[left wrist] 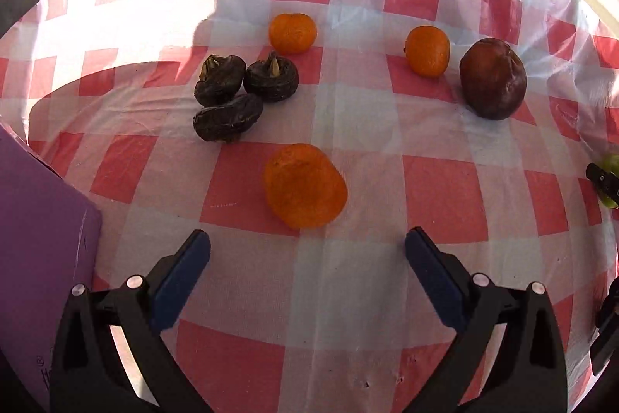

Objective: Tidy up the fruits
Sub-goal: 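Grasp the tangerine with the left tool while the right tool grasps the green tomato, then carry the tangerine and green tomato over the white box with both tools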

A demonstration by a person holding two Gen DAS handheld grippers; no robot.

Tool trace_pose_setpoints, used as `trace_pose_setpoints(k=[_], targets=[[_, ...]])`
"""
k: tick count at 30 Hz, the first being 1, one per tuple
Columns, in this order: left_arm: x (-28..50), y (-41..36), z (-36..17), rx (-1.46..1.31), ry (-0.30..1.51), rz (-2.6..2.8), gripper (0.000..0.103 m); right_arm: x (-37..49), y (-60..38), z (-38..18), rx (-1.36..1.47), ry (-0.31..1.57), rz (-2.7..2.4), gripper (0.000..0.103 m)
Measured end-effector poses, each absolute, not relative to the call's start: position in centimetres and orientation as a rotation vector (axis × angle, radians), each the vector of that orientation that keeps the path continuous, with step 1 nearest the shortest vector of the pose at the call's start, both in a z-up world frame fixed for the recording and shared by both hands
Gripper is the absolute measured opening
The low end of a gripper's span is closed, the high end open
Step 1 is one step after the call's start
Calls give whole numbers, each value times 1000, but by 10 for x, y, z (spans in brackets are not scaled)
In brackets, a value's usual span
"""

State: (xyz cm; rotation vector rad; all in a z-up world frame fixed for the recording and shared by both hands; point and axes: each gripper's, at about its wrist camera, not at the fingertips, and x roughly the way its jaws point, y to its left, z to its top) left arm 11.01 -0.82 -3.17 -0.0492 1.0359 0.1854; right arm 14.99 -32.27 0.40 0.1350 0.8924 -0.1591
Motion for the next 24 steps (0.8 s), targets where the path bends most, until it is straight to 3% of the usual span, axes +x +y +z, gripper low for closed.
trace_pose_setpoints(k=[6,7,8,9,10,24], targets=[[127,4,-29,-57,1005,197,98,154,-330,3,143,906,-161,66],[127,2,-25,-50,989,191,84,153,-331,3,145,905,-160,66],[127,2,-20,-43,969,182,55,153,-332,3,147,905,-158,66],[128,1,-16,-37,961,177,39,159,-331,3,148,906,-158,66],[129,3,-14,-49,967,166,36,160,-331,4,148,906,-157,66],[122,-10,-5,-11,979,153,37,165,-330,4,149,907,-160,67]])
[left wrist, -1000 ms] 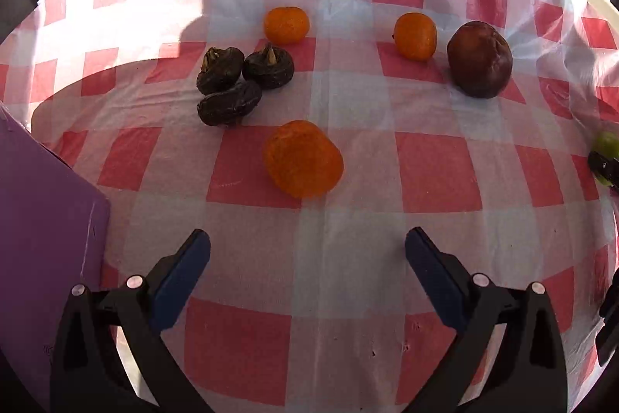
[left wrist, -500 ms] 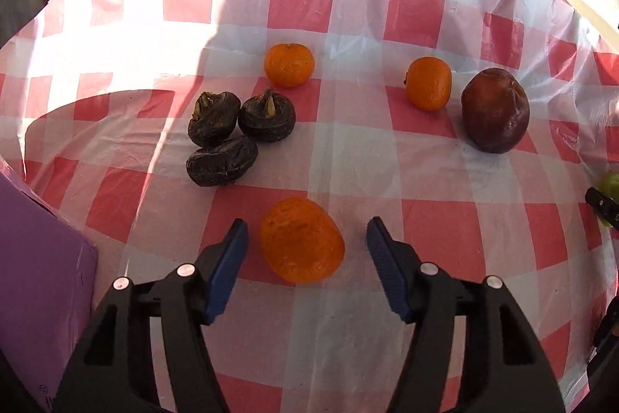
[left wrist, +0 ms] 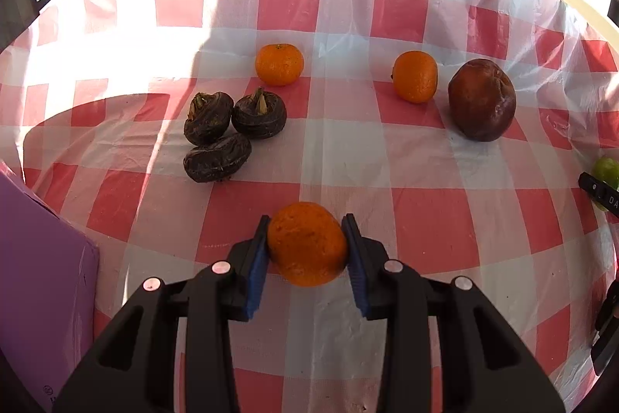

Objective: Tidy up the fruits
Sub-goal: 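Carry the tangerine and green tomato over the white box with both tools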

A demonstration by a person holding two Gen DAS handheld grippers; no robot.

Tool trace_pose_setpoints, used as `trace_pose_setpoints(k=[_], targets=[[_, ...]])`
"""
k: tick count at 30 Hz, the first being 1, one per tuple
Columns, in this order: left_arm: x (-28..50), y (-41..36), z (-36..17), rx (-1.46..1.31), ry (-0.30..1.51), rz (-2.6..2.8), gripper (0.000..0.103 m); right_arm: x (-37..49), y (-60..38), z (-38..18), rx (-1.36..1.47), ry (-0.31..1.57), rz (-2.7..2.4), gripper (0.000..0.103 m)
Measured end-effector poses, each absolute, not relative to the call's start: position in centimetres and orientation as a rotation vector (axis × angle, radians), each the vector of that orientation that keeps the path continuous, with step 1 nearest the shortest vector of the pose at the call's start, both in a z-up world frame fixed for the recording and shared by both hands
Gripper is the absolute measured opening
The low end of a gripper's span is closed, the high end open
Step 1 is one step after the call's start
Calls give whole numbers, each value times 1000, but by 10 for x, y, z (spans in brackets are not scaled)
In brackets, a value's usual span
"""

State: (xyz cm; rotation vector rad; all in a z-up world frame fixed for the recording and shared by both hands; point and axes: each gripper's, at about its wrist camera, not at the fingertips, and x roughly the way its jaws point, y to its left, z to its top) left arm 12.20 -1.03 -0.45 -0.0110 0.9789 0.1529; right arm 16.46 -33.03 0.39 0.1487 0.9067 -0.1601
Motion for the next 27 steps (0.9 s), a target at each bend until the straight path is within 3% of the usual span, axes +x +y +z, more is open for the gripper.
trace_pose_setpoints(k=[4,6,21,27], targets=[[117,-12,-2,-2,1008,130,36,164,-327,5,152,903,-162,65],[111,-14,0,3,1033,107,36,164,-329,6,150,910,-153,59],[14,-27,12,-6,1141,-68,36,20,-266,24,197,1018,166,58],[8,-19,41,-125,1092,-159,36,13,-220,20,141,1068,226,58]])
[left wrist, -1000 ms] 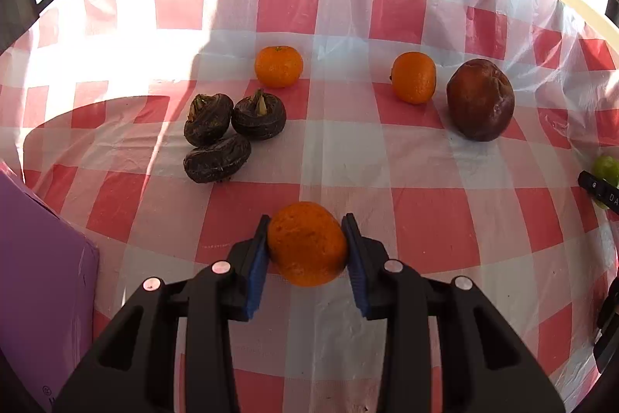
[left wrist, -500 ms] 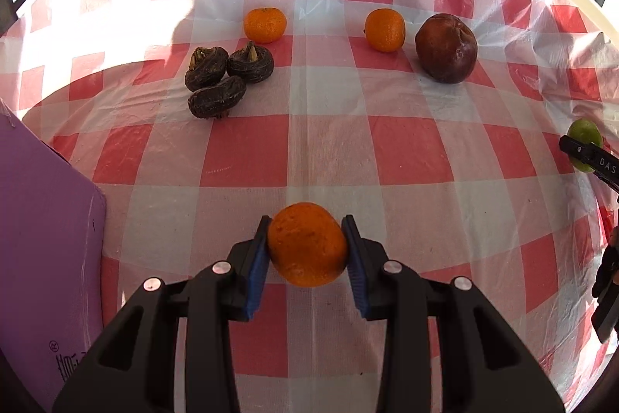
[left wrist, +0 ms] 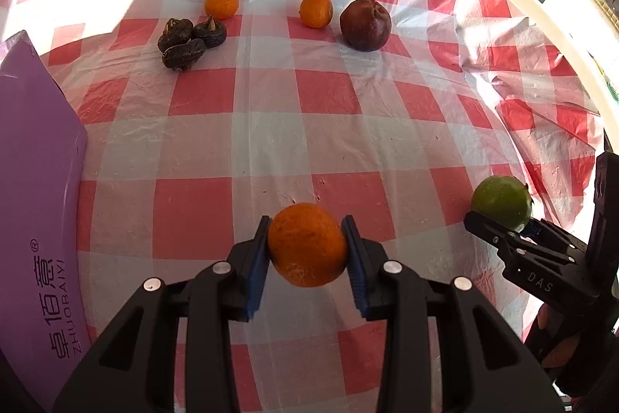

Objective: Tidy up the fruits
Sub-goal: 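Carry the tangerine and green tomato over the white box with both tools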

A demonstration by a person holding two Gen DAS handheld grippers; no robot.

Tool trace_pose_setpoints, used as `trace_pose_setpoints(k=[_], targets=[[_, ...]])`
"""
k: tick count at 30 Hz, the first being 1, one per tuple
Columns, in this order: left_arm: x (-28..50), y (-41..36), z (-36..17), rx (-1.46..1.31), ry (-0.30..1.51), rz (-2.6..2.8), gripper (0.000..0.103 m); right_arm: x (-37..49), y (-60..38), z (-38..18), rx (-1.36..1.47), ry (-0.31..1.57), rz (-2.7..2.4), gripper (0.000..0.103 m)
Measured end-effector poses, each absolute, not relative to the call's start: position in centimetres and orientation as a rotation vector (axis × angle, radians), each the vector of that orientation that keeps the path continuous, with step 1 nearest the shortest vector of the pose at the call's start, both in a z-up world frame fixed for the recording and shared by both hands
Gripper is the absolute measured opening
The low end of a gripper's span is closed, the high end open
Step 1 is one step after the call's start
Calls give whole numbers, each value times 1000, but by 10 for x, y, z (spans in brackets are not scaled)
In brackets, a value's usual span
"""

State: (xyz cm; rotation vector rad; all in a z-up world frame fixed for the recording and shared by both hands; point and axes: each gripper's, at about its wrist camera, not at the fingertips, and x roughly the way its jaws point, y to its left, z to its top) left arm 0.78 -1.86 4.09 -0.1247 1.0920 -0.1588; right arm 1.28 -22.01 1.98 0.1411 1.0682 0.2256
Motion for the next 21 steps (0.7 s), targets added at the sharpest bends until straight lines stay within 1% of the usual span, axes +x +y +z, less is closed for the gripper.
trace_pose_setpoints(k=[4,10,11,12,13,16,17,18,19,20,21], targets=[[17,-3,74,-155,1023,-180,36,26,-191,38,123,1059,247,57],[3,32,136,-118,939,-210,36,14,-135,102,141,981,284,54],[-1,40,148,-108,926,-215,36,9,-126,114,156,965,294,44],[-5,48,158,-97,916,-217,36,4,-118,125,170,957,309,20],[-10,57,166,-86,907,-219,36,-2,-110,136,175,945,316,16],[-25,87,184,-67,897,-223,36,-17,-85,156,140,897,330,16],[-28,95,185,-52,903,-222,36,-18,-78,155,104,896,309,17],[-33,104,183,-30,907,-220,36,-17,-74,149,76,910,276,25],[-36,112,180,-10,911,-213,36,-15,-74,139,80,939,246,29],[-39,120,177,-8,918,-213,36,-12,-78,124,122,981,228,45],[-42,127,173,-29,922,-220,36,-10,-81,108,175,1024,222,68]])
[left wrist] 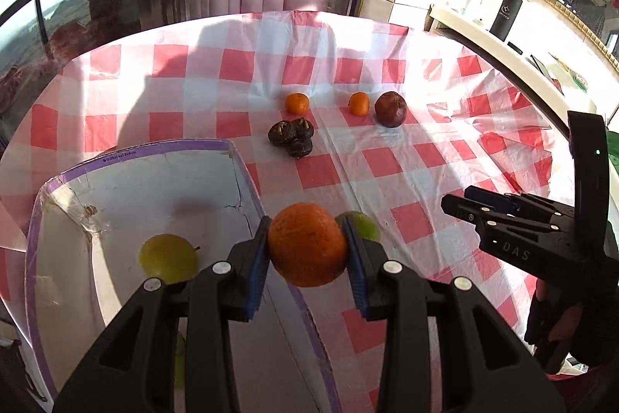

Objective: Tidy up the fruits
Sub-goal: 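Carry the tangerine and green tomato over the white box with both tools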

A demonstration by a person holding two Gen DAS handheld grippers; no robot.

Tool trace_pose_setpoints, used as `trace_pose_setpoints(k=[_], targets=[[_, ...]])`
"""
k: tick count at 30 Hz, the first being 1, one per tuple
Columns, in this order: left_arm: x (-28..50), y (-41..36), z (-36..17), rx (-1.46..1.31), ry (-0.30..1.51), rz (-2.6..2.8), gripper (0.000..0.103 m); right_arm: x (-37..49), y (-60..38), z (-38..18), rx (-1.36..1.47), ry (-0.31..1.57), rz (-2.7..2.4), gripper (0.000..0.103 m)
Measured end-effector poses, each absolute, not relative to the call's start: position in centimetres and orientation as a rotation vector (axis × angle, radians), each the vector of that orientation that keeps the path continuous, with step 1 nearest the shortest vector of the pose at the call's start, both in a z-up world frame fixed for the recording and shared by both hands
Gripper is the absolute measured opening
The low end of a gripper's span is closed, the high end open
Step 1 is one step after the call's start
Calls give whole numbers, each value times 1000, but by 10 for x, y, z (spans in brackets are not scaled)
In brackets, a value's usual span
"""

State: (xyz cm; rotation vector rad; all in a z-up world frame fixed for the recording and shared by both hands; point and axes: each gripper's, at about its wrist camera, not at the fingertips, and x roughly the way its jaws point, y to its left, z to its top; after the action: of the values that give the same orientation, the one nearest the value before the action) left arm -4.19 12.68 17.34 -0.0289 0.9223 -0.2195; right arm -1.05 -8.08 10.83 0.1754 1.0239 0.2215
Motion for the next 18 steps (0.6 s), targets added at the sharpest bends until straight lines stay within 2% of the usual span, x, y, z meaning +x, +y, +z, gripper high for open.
trace_pose_setpoints(k=[3,6,12,18], targets=[[-52,144,174,-52,897,-237,36,-23,-62,75,200,1094,277,71],[-64,163,184,-25,854,-257,36,-34,-14,58,42,1133,403,73],[-87,212,176,-46,909,-221,36,-19,52,28,-225,1090,519,73],[-108,244,167,-30,959,-161,36,11,40,22,-160,1054,544,73]])
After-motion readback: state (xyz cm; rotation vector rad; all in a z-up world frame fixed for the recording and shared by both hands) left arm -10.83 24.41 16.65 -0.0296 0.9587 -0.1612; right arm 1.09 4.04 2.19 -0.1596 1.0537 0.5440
